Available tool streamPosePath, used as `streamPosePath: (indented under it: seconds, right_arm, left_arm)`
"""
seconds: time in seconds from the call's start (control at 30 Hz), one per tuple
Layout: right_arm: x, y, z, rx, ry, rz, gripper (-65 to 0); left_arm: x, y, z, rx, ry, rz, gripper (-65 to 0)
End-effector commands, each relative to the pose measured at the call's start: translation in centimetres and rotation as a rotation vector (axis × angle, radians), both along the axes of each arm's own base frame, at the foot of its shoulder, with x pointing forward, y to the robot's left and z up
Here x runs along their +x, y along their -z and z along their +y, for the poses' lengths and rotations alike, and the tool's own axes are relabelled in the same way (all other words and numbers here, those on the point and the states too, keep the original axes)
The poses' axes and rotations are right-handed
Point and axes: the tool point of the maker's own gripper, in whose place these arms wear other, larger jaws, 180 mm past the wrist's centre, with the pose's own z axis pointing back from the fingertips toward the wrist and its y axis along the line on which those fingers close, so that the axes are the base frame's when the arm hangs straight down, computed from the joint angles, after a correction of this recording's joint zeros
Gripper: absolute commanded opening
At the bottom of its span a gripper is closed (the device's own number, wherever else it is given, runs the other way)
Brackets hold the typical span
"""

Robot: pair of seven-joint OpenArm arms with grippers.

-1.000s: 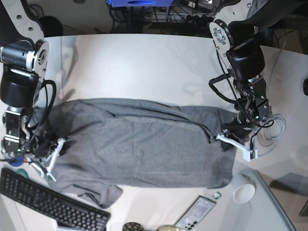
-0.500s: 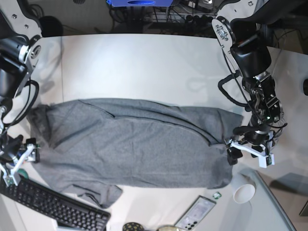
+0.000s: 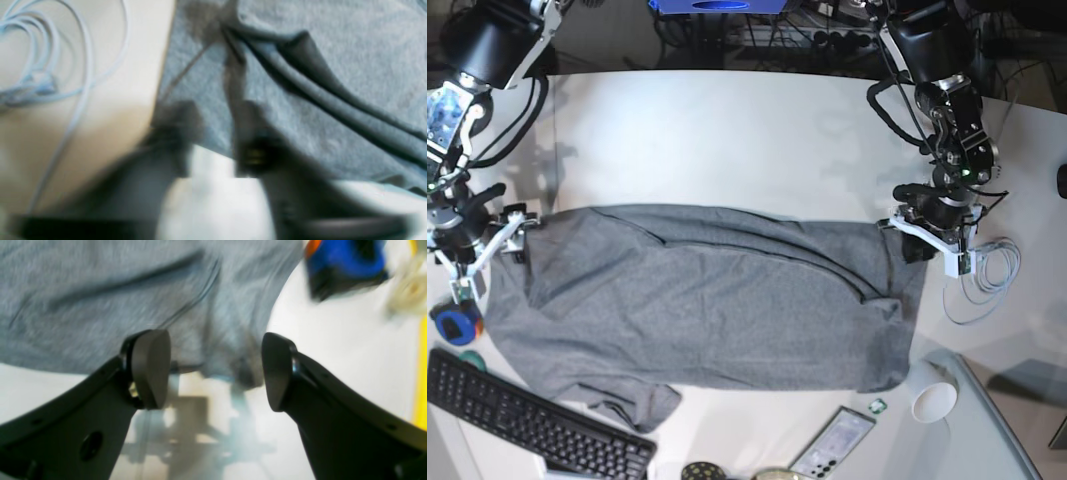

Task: Layout the t-shirt on the table in an organized manner, then fold the t-shirt properly
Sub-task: 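Pull the shirt edge apart with both grippers to stretch it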

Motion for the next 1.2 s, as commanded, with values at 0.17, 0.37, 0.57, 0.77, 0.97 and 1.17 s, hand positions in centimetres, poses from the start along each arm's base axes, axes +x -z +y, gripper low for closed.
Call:
streamPosePath:
  seconds: [0.17, 0.37, 0.57, 0.77, 0.97, 1.17]
  right_arm:
    - [-0.8, -1.9, -4.5, 0.096, 0.187, -0.121, -24.5]
    - [-1.5, -0.1, -5.1, 0.244, 0.229, -0.129, -24.3]
    - [-0.6, 0.9, -6.4, 0.331, 0.256, -0.123, -12.6]
    - [0.5, 1.1, -6.3, 0.371, 0.26, -0.13, -13.5]
    - [2.2, 0.9, -5.3, 0.29, 0.146, -0.074, -30.5]
    - [3.6, 1.4, -2.3, 0.26, 0.017, -0.024, -50.3]
  left_arm:
    - [-1.6, -1.0, 3.7, 0.032, -0.071, -0.067, -65.0]
    - [-3.0, -0.2, 6.2, 0.021, -0.153, -0.059, -65.0]
    - [-4.1, 0.8, 7.4, -0.043, -0.213, -0.054, -62.9]
    - [-3.5, -0.4, 6.8, -0.069, -0.215, -0.102, -45.1]
    - [-0.5, -1.0, 1.8, -0.071, -0.069, -0.117, -65.0]
    - [3.4, -0.1, -2.8, -0.129, 0.04, -0.096, -65.0]
